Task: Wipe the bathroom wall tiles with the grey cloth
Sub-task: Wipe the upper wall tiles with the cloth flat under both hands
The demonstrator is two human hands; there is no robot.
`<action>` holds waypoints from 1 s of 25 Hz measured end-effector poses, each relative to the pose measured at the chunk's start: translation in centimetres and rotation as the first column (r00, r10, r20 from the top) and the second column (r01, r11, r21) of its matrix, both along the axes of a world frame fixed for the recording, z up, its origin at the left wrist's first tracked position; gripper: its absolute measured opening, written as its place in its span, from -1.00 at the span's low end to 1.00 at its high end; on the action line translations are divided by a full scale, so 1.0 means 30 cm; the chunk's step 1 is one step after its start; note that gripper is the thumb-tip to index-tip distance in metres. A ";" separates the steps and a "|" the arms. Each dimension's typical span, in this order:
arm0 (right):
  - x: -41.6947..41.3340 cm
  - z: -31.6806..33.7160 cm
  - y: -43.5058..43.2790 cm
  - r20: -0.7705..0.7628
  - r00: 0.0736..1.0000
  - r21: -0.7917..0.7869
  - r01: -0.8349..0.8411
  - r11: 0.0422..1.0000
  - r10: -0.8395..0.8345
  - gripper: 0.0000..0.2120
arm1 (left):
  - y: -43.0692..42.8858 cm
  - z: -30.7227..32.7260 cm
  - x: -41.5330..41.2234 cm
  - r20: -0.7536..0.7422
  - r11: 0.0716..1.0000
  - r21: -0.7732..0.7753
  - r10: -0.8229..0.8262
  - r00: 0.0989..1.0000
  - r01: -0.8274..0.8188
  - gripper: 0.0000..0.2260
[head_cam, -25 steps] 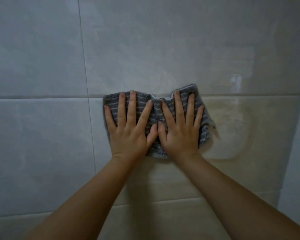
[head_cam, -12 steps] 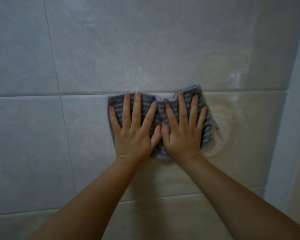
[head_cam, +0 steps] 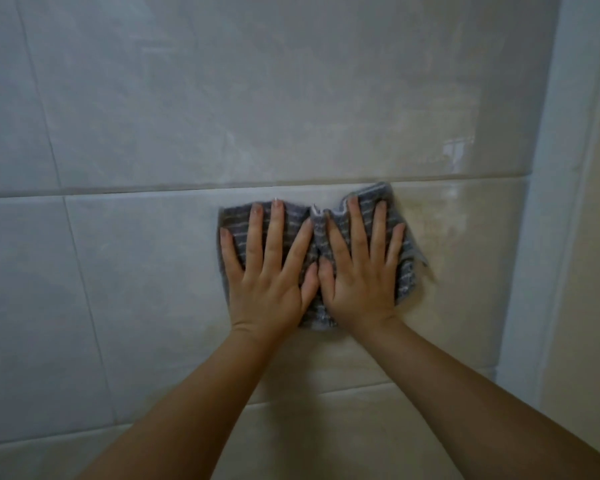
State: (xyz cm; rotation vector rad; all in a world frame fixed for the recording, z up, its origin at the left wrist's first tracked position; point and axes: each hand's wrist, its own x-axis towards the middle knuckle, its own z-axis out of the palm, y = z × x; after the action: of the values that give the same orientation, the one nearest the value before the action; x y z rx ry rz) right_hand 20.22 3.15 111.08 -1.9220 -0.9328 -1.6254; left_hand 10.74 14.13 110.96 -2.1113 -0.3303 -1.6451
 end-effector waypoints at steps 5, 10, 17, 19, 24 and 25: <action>0.111 0.092 -0.109 -0.095 0.995 0.173 0.026 0.985 -0.010 -0.45 | -0.125 0.120 0.128 0.028 0.998 -0.048 -0.026 0.999 0.027 -0.46; 0.112 -0.128 -0.132 -0.119 0.992 0.102 0.050 0.994 -0.037 -0.39 | -0.138 -0.094 0.123 -0.082 1.000 0.018 -0.010 0.997 0.011 -0.46; 0.232 0.101 -0.236 -0.106 0.994 0.180 0.055 0.982 -0.036 -0.44 | -0.253 0.128 0.252 0.040 0.997 -0.044 -0.067 0.997 0.069 -0.47; 0.263 0.068 -0.269 -0.127 0.992 0.220 0.052 0.974 -0.024 -0.44 | -0.291 0.108 0.283 0.009 0.997 -0.023 -0.078 0.997 0.078 -0.47; 0.253 -0.149 -0.287 -0.162 0.986 0.165 0.069 0.984 -0.042 -0.43 | -0.299 -0.076 0.273 -0.135 0.995 0.086 -0.044 0.990 0.056 -0.45; 0.254 -0.143 -0.289 -0.146 0.988 0.137 0.065 0.988 -0.045 -0.43 | -0.297 -0.072 0.270 -0.136 0.994 0.092 -0.042 0.990 0.055 -0.45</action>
State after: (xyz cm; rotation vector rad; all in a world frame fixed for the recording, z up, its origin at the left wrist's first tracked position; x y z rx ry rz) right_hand 27.83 -5.53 106.80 -1.9518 -0.6941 -1.5181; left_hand 18.83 5.23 108.82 -2.1595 -0.1558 -1.5049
